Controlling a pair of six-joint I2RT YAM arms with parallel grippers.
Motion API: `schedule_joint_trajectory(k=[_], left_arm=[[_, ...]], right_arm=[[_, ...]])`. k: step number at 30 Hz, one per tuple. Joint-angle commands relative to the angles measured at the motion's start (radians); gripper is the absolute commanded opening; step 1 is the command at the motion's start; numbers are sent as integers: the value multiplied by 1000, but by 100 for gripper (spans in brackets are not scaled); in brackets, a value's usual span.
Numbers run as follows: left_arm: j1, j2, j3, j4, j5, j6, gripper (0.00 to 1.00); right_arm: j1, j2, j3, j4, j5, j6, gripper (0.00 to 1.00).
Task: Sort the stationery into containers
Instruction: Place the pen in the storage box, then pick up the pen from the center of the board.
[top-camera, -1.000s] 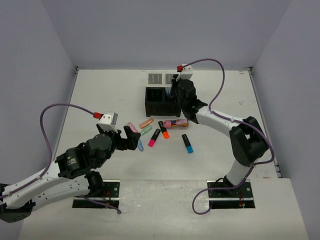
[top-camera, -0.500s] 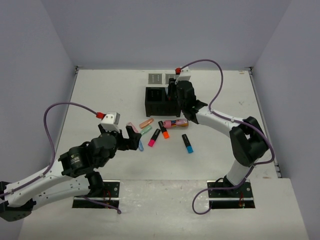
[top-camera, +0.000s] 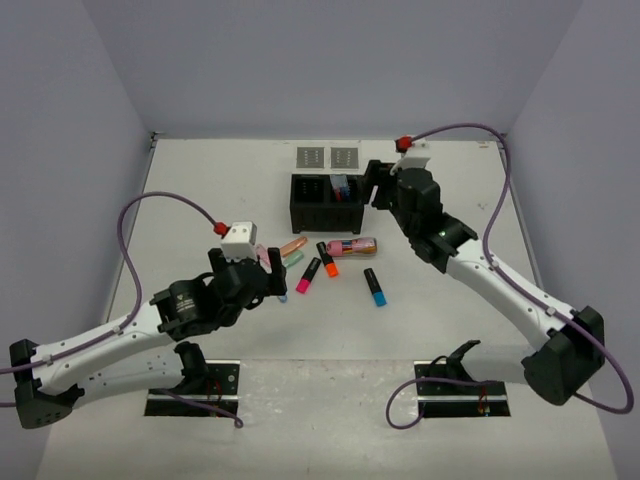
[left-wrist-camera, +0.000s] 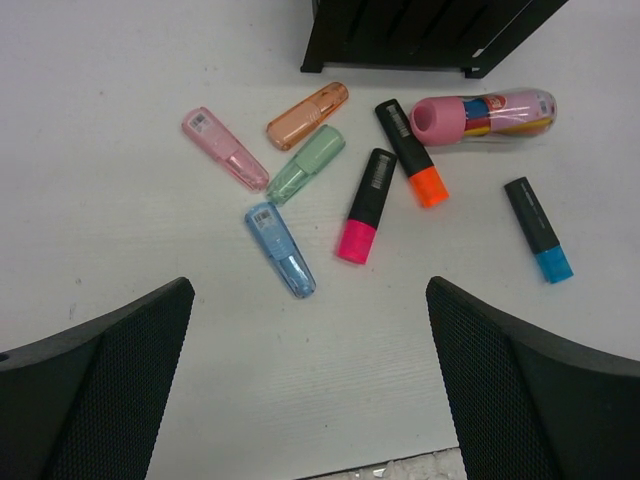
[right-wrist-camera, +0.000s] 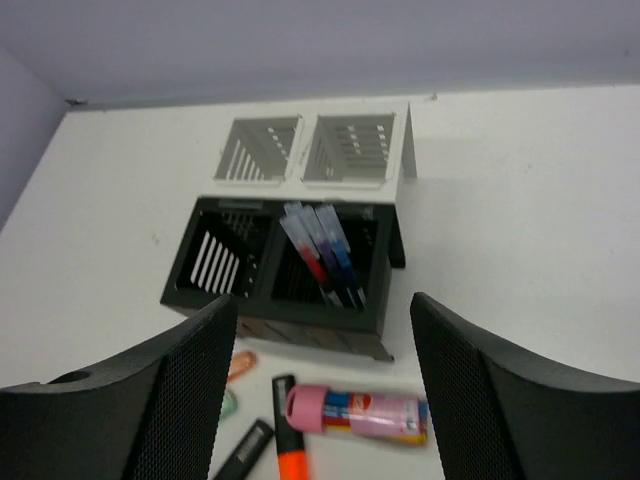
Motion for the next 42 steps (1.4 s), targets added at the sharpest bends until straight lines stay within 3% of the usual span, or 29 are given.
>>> schedule_joint_trajectory(k=[1,6,8,13,16,24,32,37,42], left_arm=[[1,76,73,21,-21,-62,100],[4,213,108,31,0,-152,99],[13,276,128,45,25,-145,98],[40,384,184,56,83,-142,99],[49,372,185,90,119,-106,100],[67,273,154,122,145,0,100],[70,211,118,117,161,33,100],[70,190,113,119,188,52,100],[70,164,102,123,197,51,100]], right_arm=[[3,-130,-101,-276,-49,12,73],[3,-332,-233,-374,-119,-11,92],[3,-348,-219,-472,-141,4,92],[4,-182,-103,-780,-118,119,89],[5,-64,-125,-796,-199,119,99],[58,157,-143,-670,-243,93,67],[105,388,-89,-651,-268,98,52],[105,416,-97,-629,-273,101,41],[110,430,-110,-625,-271,102,4]])
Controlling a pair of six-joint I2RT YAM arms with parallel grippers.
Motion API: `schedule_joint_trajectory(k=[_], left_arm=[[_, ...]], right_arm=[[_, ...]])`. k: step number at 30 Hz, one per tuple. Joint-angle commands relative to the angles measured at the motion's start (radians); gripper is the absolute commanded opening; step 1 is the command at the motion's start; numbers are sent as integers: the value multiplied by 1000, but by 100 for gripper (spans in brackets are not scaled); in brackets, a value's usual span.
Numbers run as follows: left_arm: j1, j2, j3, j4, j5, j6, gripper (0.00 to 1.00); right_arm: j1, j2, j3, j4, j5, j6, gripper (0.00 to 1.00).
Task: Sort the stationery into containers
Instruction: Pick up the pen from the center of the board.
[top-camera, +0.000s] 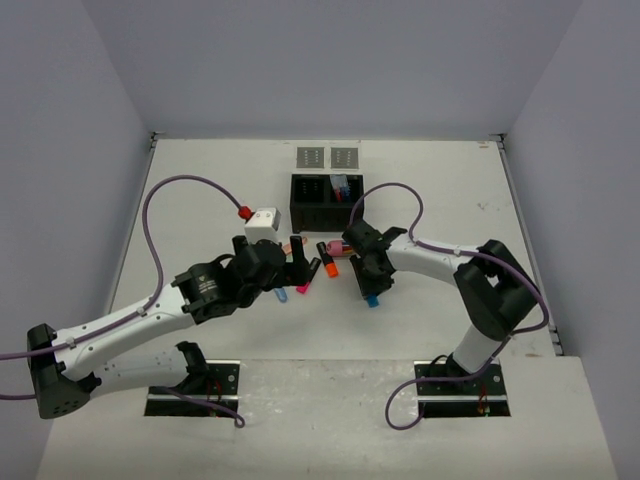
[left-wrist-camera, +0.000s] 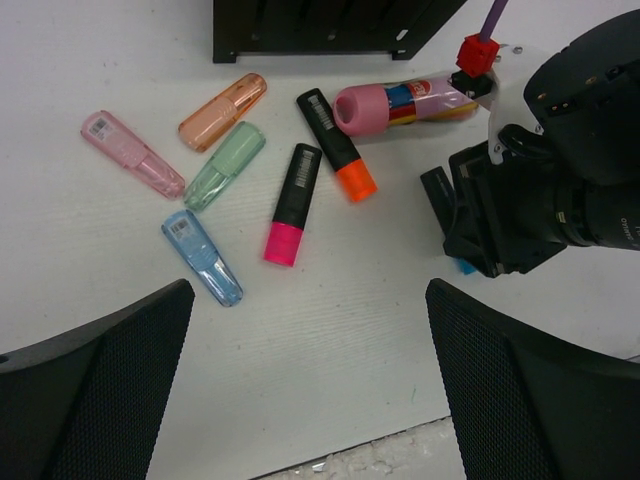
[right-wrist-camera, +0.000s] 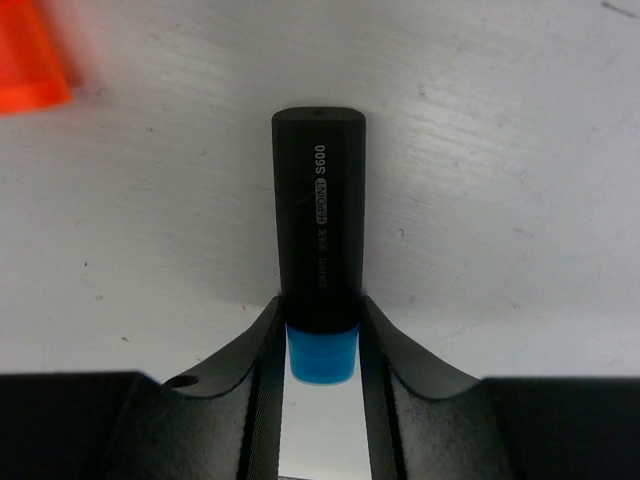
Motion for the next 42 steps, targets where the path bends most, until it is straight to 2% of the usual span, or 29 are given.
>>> schedule_joint_trajectory(k=[1,5,8,11,13,17,19,23,30,31,32,33,34,37,39,40,41,42], left_arm=[[8,-39,-18,36,13,24,100],[8,-48,-11,59,11,15,100],[8,-43,0,101,23,-17,100],[8,-72,-39,250,124,-35,100],[8,-128,-119,482,196,-46,100],[8,-185,-230,791,300,-70,95],[8,-162,-220,823,327,-59,95],[8,-107,-178,740,307,-56,76],[8,-74,-185,728,285,-47,69],[8,-72,-185,726,282,-45,61],[8,-72,-185,725,281,-45,59],[8,-72,-183,728,279,-41,48],[8,-72,-181,731,277,-35,33],[9,-70,-161,724,265,-1,4],[15,-71,-140,704,229,42,0],[21,-72,-134,699,216,53,0],[42,-73,-129,699,209,68,0],[65,-65,-115,699,206,95,0]], right_arm=[[12,18,-13,23,16,6,3],[62,-100,-6,-35,39,10,0],[130,-254,5,-58,68,1,0],[223,-425,-48,88,130,-71,0],[322,-534,-144,306,185,-148,0],[382,-676,-243,545,148,-179,0],[388,-683,-240,555,158,-181,0],[408,-694,-230,575,179,-173,0],[437,-741,-238,624,196,-190,0],[439,-745,-242,630,196,-193,0],[439,-747,-243,632,194,-193,0],[440,-745,-243,633,193,-193,0],[442,-742,-243,635,193,-193,0],[444,-736,-251,647,190,-195,0],[444,-744,-270,666,198,-187,1],[443,-750,-280,690,200,-185,5],[442,-759,-290,699,206,-182,21],[442,-776,-312,708,242,-165,41]])
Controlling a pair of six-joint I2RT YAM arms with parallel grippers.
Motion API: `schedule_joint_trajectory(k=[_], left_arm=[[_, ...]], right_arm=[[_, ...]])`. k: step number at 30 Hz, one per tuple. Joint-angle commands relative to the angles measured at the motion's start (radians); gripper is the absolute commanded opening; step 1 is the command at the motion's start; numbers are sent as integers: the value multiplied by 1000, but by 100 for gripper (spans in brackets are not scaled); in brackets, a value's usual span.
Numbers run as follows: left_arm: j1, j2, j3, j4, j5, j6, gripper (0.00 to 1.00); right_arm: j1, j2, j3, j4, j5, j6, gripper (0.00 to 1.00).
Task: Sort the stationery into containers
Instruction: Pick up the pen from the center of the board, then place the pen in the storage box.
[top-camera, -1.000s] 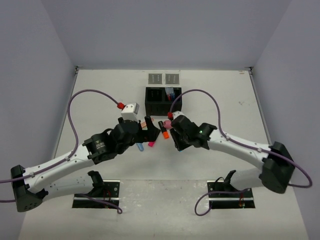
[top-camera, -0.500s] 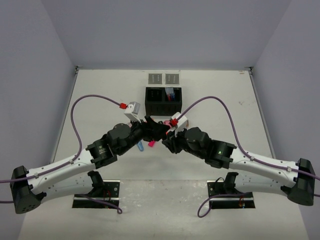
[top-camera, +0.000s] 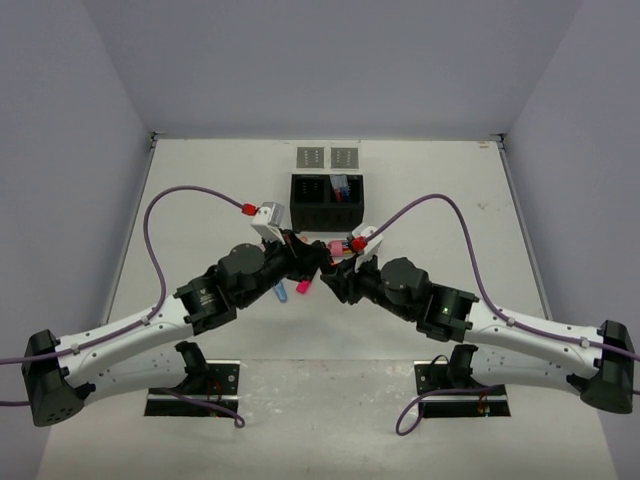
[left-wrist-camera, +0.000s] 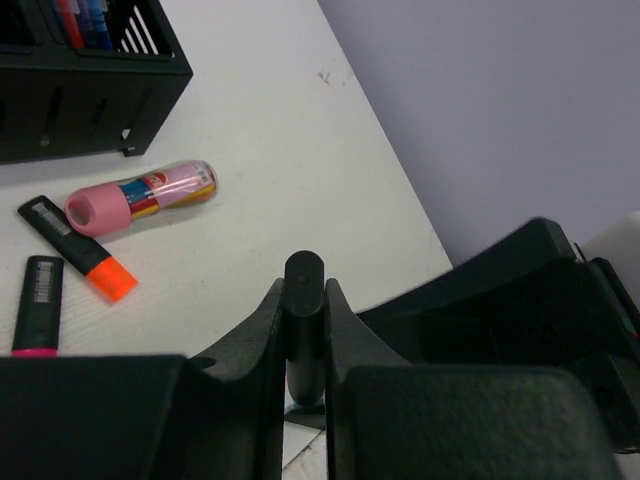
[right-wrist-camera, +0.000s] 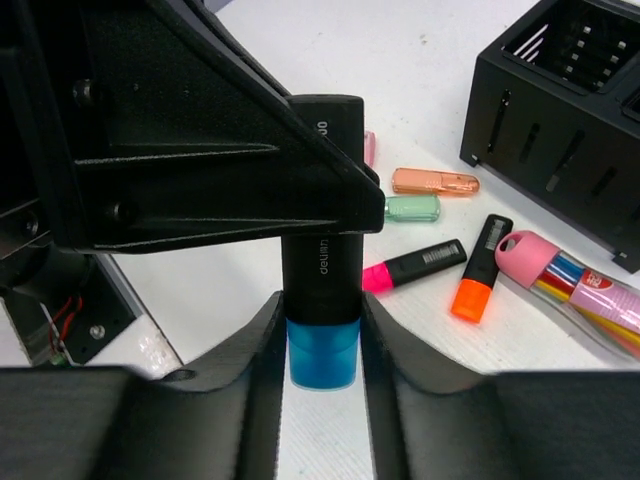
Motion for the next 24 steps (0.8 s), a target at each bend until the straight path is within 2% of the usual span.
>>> schedule_joint_trajectory(k=[1,3,4,5,8,12,18,24], left_arm=[[76,13,94,36,-77,114,0],[126,58,131,38,-168,159,0],[140,80,139,66,-217,204,0],[150,101,143,95,-271,234,0],[174,195,163,223,-415,309,0],[207,346,199,462,-450,432,0],[284,546,228,655,-400,509,0],[353,658,260,739,-323,496,0]], right_arm=[[9,-55,-68,80,101,27,58],[8,-87,-97,75,197,65,91],[8,-117,-119,64,296,110,97],[8,-145,-137,47,389,158,98],[8,-243,-193,3,529,272,99],[6,-345,-246,-15,524,291,99],[7,-413,-262,-87,492,339,99],[7,-440,-297,-55,428,329,99]])
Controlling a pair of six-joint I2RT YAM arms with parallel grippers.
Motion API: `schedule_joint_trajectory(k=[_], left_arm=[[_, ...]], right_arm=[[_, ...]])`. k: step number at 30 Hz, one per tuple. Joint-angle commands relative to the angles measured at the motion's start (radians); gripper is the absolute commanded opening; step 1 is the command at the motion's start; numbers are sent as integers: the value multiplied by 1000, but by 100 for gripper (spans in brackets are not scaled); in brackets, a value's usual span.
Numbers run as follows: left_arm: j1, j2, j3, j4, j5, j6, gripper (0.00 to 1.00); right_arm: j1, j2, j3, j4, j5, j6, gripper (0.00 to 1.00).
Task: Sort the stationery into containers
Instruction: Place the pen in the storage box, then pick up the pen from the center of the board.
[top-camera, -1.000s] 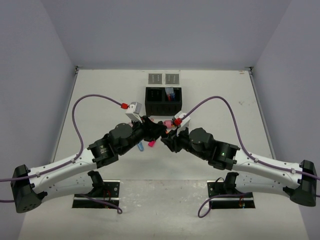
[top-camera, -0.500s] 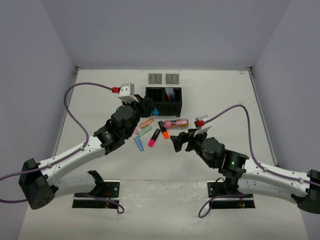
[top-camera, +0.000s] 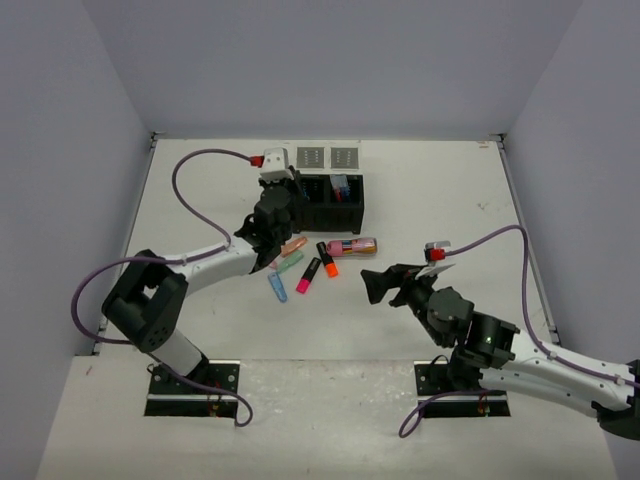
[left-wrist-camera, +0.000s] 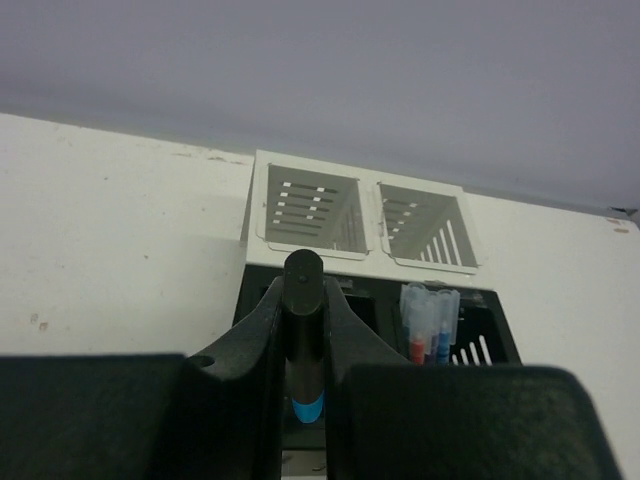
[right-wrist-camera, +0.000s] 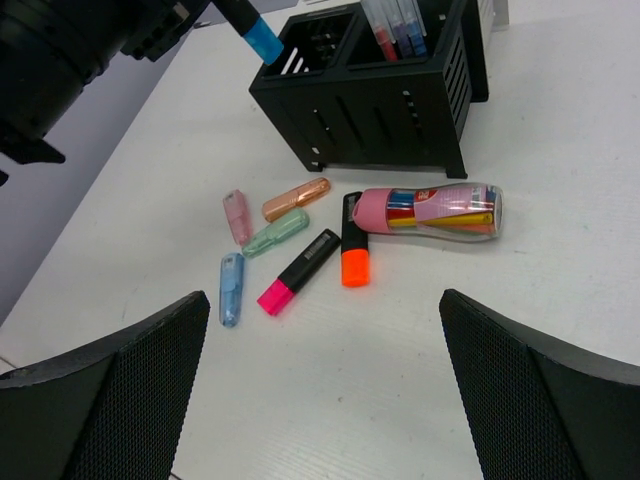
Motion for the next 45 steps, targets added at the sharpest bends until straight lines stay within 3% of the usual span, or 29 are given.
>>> schedule_joint_trajectory(k=[1,7,10,11,14,15,17,20,22,25,27,30,37,45], left_arm=[[35,53,72,144,28,34,0],[62,106,105,100,93,-24,1],[62,137,131,51,113,-34,13],[62,140,130,39,112,-46,29],[64,121,95,31,114,-67,62],[64,114,86,29,113,-74,69],[64,89,64,20,112,-84,73],[64,16,43,-46,102,-106,75],[60,-70,43,-148,96,-151,77],[43,-203,91,-407,104,-229,90],[36,-274,132,-569,115,-264,97],[30,-434,115,-763,198,-281,100],[32,-722,-19,-887,358,-279,100],[31,-858,-50,-1028,399,-233,100]], right_arm=[[2,1,-13,11,-18,29,99],[3,63,-5,14,-32,28,99],[2,165,28,15,-47,18,99],[0,188,46,13,-56,18,99],[-11,308,89,9,-126,22,99],[-15,334,103,3,-142,24,99],[-28,412,156,-24,-176,31,98],[-66,537,211,-37,-265,17,90],[-105,631,302,-101,-320,14,76],[-173,757,397,-157,-384,-10,59],[-210,834,445,-178,-414,-36,56],[-234,989,579,-254,-445,-124,49],[-277,1216,725,-302,-413,-187,47],[-306,1334,786,-320,-428,-206,47]])
